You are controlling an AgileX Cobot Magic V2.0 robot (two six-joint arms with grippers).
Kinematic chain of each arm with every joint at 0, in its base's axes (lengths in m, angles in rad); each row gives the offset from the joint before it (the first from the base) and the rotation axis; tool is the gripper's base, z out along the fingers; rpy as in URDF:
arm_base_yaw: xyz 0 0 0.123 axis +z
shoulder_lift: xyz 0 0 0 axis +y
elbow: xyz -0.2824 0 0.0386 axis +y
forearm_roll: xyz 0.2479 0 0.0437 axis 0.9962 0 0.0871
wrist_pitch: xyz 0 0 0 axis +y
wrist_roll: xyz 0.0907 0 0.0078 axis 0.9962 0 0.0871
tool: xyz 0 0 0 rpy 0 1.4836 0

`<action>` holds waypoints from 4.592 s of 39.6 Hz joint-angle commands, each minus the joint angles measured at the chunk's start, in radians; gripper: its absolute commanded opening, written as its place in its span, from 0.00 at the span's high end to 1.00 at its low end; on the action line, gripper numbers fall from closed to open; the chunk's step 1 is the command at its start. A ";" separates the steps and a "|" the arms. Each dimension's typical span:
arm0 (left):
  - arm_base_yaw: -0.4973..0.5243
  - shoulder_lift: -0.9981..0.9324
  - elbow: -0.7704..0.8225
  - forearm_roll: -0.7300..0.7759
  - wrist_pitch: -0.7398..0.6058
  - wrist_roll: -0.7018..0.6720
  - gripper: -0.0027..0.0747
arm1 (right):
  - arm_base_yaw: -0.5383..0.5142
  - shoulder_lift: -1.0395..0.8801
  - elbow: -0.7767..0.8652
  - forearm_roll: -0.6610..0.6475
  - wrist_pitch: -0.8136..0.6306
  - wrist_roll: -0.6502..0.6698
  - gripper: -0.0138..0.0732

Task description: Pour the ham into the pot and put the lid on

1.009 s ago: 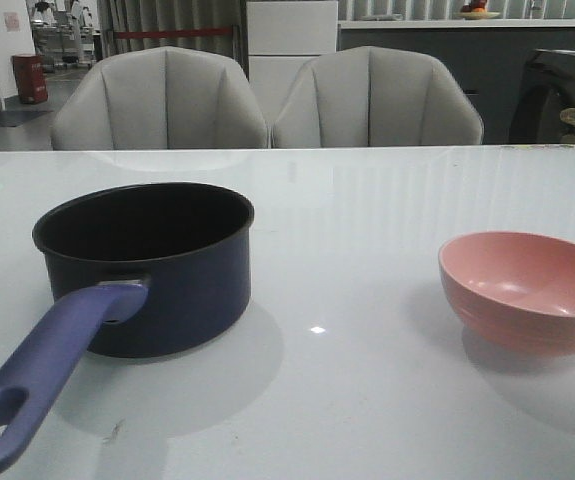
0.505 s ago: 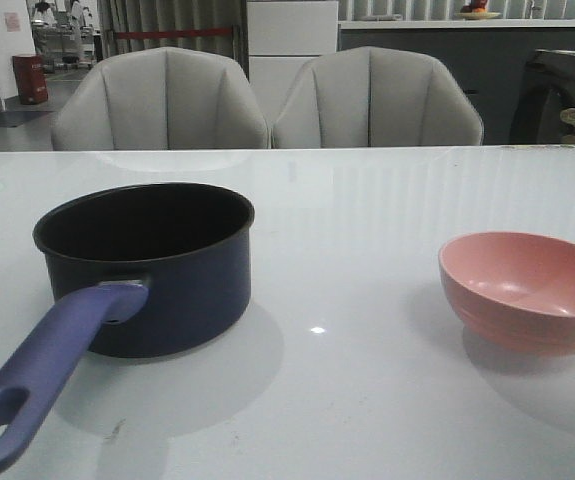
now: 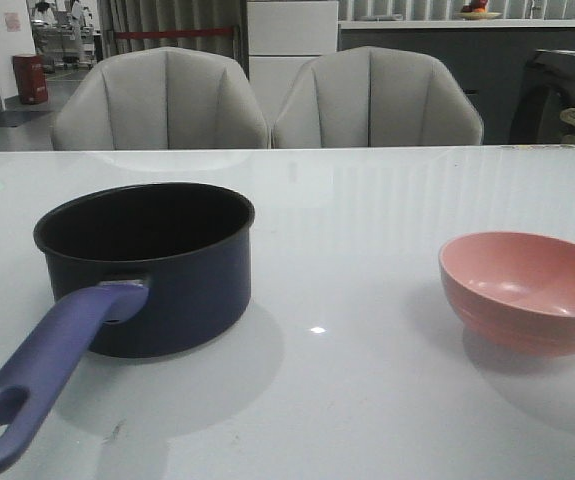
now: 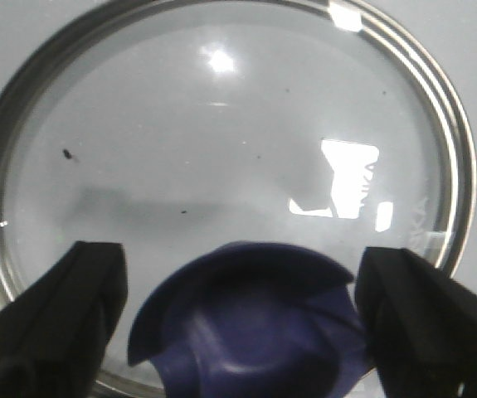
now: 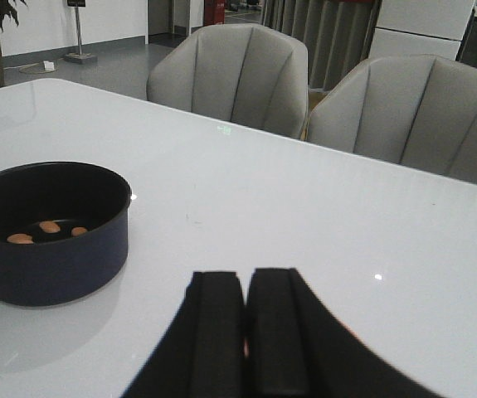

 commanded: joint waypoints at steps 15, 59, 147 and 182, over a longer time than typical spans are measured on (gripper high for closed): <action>-0.006 -0.028 -0.017 -0.020 0.012 -0.002 0.82 | 0.002 0.003 -0.028 0.000 -0.073 -0.006 0.66; -0.025 -0.159 -0.265 -0.020 0.177 0.002 0.82 | 0.002 0.003 -0.028 0.000 -0.073 -0.006 0.66; -0.534 -0.010 -0.515 -0.027 0.245 -0.023 0.82 | 0.002 0.003 -0.028 0.000 -0.073 -0.006 0.66; -0.534 -0.010 -0.515 -0.017 0.245 -0.029 0.82 | 0.002 0.003 -0.028 0.000 -0.073 -0.006 0.66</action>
